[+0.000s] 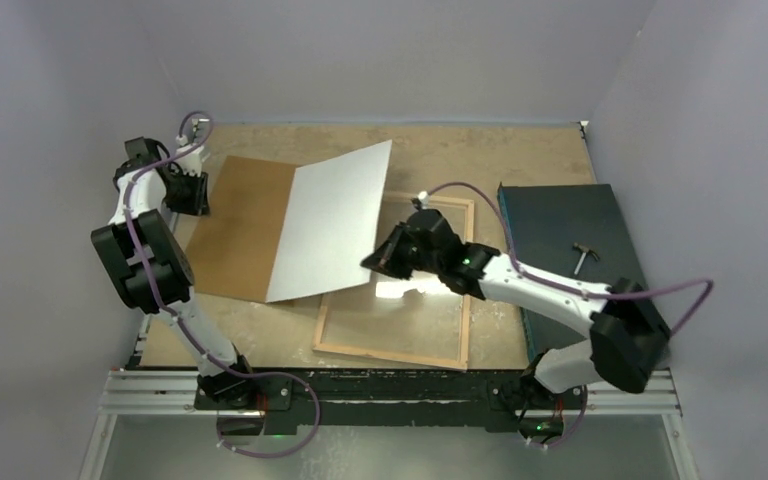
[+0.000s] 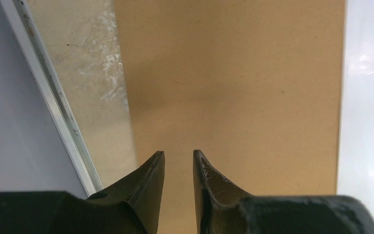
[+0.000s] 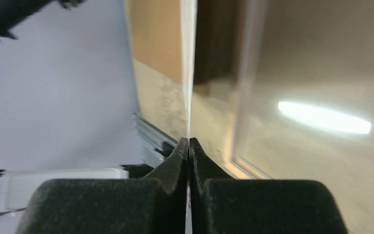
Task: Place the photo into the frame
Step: Pick up the photo at the center of the board, then place the photo in the photo frame.
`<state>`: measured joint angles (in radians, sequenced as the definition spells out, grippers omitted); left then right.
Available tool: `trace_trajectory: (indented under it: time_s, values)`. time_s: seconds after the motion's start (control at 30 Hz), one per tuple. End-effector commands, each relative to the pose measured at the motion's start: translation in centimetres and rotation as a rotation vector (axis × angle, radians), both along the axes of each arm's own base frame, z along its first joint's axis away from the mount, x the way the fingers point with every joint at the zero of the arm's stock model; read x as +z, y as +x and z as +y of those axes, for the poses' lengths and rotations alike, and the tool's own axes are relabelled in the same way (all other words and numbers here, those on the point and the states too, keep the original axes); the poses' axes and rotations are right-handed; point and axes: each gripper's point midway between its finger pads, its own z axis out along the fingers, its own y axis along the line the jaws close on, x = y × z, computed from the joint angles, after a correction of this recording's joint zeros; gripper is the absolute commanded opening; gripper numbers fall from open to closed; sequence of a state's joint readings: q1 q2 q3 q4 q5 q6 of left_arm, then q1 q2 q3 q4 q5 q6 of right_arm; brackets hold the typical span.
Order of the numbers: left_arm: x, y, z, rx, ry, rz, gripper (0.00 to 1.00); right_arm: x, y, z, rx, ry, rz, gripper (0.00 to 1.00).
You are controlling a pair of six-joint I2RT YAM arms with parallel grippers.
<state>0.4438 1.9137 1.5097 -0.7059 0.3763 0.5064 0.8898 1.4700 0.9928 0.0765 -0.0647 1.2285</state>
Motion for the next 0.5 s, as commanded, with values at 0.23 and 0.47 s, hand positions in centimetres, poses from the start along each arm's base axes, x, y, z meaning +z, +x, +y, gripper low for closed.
trace_trajectory:
  time_s: [0.23,0.47]
  values:
    - [1.0,-2.1,-9.0,-0.172,-0.028,0.014,0.27,-5.0,-6.5,-11.9,-0.119,-0.18,0.127,0.0]
    - [-1.1,-3.6,-13.2,-0.26,-0.044,0.072,0.26,-6.7,-9.2,-16.2,-0.176,-0.21,0.152,0.0]
